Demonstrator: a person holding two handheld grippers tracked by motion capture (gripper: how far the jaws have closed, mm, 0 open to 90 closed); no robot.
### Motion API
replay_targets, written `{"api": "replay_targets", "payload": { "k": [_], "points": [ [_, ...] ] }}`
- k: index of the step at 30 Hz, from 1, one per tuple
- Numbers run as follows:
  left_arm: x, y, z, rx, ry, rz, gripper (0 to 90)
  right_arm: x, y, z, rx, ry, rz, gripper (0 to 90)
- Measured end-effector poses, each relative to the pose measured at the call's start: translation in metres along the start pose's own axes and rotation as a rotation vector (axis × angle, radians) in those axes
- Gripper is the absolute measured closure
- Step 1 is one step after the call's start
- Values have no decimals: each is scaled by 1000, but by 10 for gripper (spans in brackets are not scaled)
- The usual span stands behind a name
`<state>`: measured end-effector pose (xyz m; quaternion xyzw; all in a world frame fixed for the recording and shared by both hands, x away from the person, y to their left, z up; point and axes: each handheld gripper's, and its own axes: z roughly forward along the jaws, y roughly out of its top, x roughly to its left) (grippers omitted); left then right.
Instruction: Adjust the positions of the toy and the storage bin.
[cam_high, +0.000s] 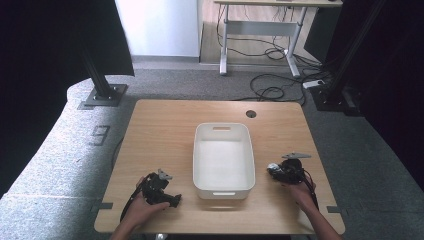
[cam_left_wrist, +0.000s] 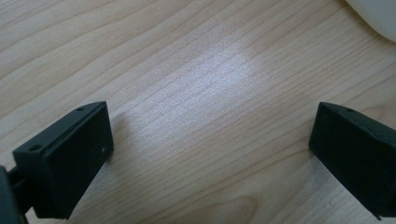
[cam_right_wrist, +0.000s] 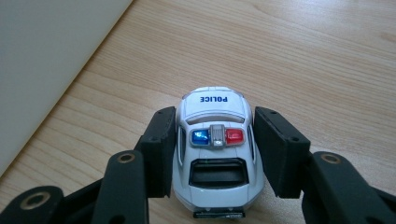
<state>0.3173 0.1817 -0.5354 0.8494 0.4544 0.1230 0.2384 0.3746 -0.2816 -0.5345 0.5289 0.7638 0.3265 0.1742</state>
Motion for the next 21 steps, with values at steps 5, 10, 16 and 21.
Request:
{"api": "replay_targets", "payload": {
  "k": [5,10,16,21],
  "points": [
    [0,0,0,0,3,-5,0,-3,-2,-1,-10,17,7,503],
    [-1,0,0,1,5,-8,1,-3,-3,-2,-13,21,4,501],
    [-1,1,0,3,3,-5,0,-4,-5,-2,-13,20,-9,477],
    [0,1,0,2,2,-4,0,-4,-5,-3,-15,20,-14,470]
  ]
}}
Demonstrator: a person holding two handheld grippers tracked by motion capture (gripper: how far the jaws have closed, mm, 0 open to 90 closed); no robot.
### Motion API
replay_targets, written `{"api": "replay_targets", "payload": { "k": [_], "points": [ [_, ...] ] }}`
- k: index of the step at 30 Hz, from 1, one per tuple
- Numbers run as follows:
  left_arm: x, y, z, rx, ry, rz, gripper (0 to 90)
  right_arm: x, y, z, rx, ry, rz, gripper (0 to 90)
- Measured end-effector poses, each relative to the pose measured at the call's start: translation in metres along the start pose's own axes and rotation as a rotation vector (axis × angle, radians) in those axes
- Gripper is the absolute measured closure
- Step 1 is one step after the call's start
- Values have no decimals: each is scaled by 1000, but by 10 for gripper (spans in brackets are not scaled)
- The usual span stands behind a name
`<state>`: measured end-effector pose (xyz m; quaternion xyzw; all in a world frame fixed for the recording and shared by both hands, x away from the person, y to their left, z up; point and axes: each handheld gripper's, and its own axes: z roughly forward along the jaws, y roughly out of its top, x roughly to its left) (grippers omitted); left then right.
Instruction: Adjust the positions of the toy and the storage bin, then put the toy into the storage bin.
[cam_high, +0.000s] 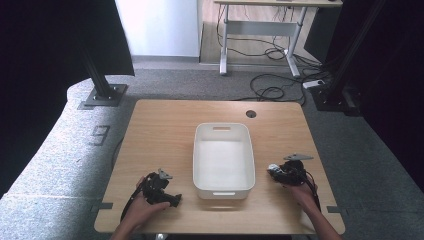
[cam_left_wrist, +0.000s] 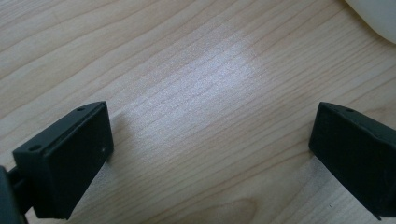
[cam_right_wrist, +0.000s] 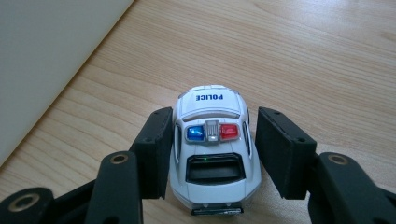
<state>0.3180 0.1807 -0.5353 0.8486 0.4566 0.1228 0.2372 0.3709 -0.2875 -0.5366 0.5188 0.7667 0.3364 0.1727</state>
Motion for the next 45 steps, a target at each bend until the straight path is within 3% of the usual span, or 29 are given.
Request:
{"api": "replay_targets", "payload": {
  "k": [9,17,31,45],
  "points": [
    [0,0,0,0,1,-2,0,2,1,-1,-3,-5,-12,504],
    [0,0,0,1,1,1,0,-3,3,-6,-21,-7,9,507],
    [0,0,0,2,2,-1,0,4,20,-28,-105,22,20,508],
    [0,0,0,2,4,-3,0,10,32,-43,-149,42,15,508]
  ]
}}
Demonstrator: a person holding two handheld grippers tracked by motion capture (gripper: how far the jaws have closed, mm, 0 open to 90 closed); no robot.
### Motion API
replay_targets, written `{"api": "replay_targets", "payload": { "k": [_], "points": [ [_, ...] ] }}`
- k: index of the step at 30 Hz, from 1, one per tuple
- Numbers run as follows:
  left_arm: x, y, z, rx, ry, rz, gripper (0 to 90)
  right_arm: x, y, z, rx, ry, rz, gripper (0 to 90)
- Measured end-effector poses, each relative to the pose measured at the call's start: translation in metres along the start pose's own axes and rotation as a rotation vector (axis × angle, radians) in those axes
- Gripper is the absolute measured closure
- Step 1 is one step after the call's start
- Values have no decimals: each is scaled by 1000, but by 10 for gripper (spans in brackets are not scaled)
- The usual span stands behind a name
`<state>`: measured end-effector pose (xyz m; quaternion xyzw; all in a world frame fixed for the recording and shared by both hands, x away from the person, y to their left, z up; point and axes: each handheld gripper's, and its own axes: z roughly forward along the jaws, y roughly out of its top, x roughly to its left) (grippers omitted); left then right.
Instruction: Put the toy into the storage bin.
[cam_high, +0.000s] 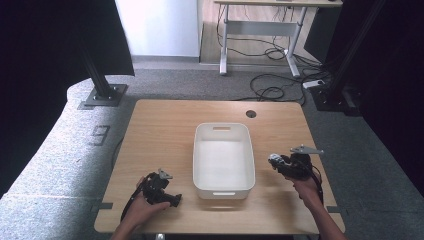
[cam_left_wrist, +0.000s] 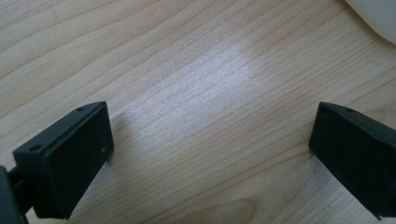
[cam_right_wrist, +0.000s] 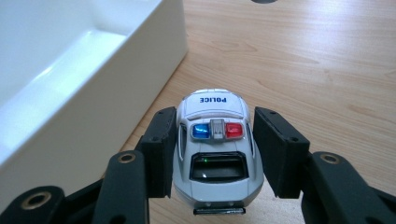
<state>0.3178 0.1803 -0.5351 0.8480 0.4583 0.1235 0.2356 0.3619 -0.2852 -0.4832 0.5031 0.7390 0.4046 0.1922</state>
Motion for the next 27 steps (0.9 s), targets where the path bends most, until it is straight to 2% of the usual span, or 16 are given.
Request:
{"api": "replay_targets", "payload": {
  "k": [27],
  "points": [
    [-1,-1,0,-2,1,-3,0,22,32,-15,-61,26,-39,508]
  ]
}}
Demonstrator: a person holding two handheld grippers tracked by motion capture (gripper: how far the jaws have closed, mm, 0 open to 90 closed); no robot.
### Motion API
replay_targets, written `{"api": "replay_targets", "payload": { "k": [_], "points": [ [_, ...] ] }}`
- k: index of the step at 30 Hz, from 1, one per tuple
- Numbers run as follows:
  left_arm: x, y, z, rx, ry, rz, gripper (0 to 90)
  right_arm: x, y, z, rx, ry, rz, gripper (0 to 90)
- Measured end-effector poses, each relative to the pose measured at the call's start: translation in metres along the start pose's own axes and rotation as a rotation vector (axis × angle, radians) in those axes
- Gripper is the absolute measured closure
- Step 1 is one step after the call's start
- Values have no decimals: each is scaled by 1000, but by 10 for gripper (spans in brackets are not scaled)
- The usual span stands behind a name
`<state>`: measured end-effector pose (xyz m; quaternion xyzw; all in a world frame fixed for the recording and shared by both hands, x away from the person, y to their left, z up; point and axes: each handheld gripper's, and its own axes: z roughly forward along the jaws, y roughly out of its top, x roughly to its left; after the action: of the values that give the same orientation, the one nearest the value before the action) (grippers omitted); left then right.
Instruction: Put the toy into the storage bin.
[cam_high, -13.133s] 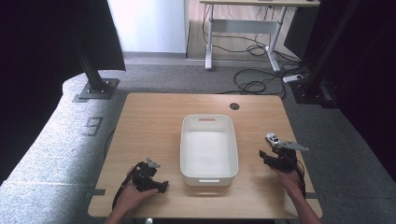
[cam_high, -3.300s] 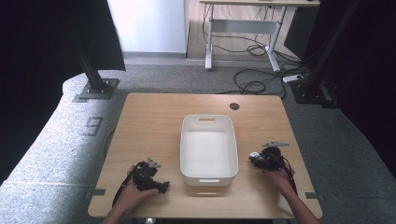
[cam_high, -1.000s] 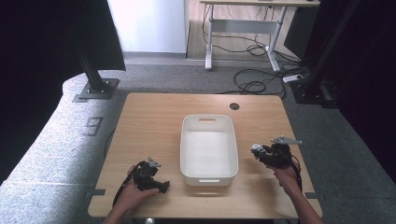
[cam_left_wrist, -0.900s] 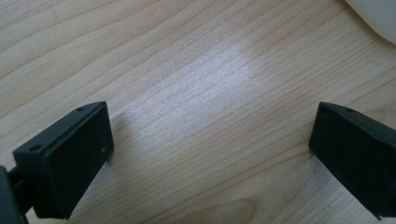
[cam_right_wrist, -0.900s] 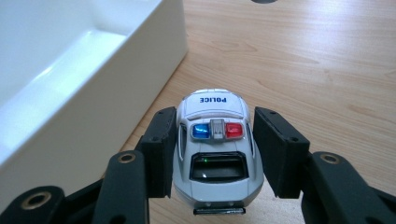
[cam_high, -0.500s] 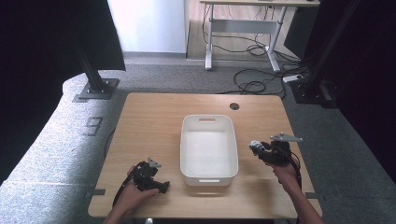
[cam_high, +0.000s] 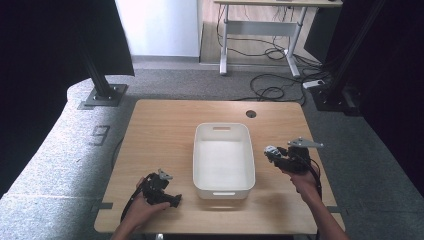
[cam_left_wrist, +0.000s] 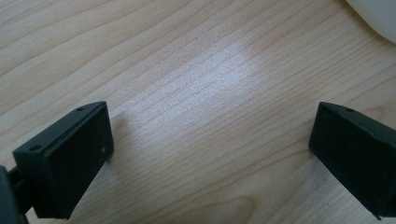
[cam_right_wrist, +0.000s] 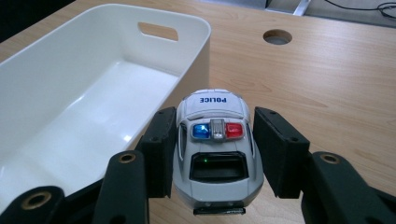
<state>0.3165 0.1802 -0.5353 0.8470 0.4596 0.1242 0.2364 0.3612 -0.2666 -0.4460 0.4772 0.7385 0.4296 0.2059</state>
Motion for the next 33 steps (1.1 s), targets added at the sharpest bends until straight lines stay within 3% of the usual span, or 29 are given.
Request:
{"api": "replay_targets", "payload": {
  "k": [33],
  "points": [
    [-1,-1,-1,-3,1,-2,0,22,26,4,-28,24,-25,508]
  ]
}}
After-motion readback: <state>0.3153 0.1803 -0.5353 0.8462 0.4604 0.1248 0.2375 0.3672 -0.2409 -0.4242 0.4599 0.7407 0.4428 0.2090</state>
